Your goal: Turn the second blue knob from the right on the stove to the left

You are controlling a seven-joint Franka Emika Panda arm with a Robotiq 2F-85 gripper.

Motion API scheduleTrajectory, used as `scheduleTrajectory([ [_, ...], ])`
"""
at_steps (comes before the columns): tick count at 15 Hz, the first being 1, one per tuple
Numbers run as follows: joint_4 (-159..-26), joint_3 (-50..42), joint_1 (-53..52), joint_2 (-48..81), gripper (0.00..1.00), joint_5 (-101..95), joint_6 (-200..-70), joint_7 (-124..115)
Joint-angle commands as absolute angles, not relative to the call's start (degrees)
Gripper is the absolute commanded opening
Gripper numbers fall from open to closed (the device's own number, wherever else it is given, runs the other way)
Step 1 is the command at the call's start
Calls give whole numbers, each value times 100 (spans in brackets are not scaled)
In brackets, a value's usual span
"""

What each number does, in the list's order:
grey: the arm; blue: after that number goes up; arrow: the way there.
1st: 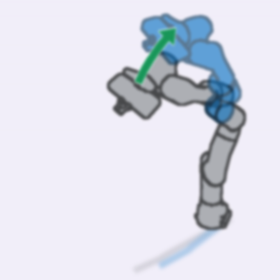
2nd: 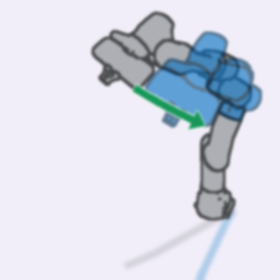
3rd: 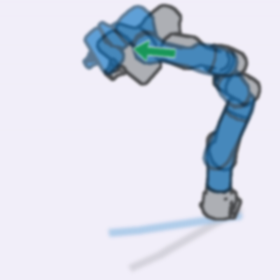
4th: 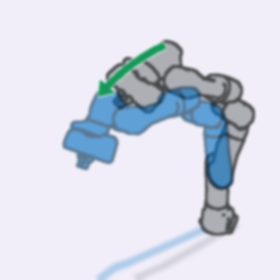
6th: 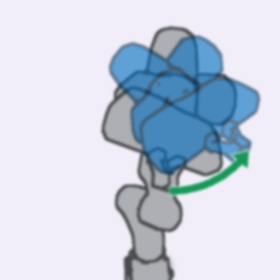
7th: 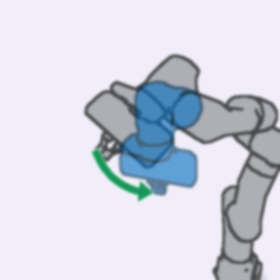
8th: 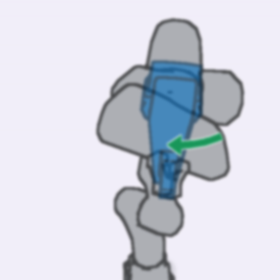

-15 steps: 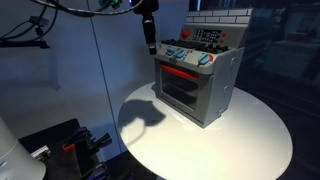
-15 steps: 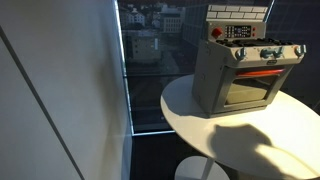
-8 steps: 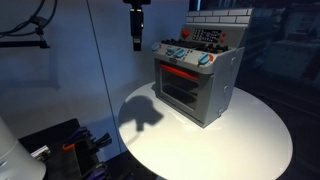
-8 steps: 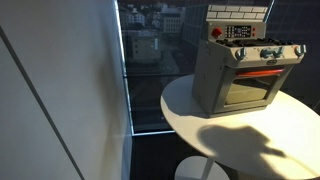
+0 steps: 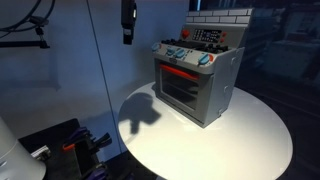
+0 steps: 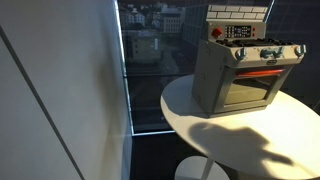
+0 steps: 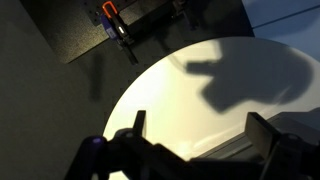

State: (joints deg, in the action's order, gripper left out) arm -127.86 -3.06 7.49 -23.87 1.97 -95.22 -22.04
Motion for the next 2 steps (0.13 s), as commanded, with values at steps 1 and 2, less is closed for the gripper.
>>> scheduleTrajectory([
  [1, -12778, -270, 794, -2376, 100, 210, -9508, -2188],
  [2, -12780, -270, 794, -2372, 100, 210, -9508, -2189],
])
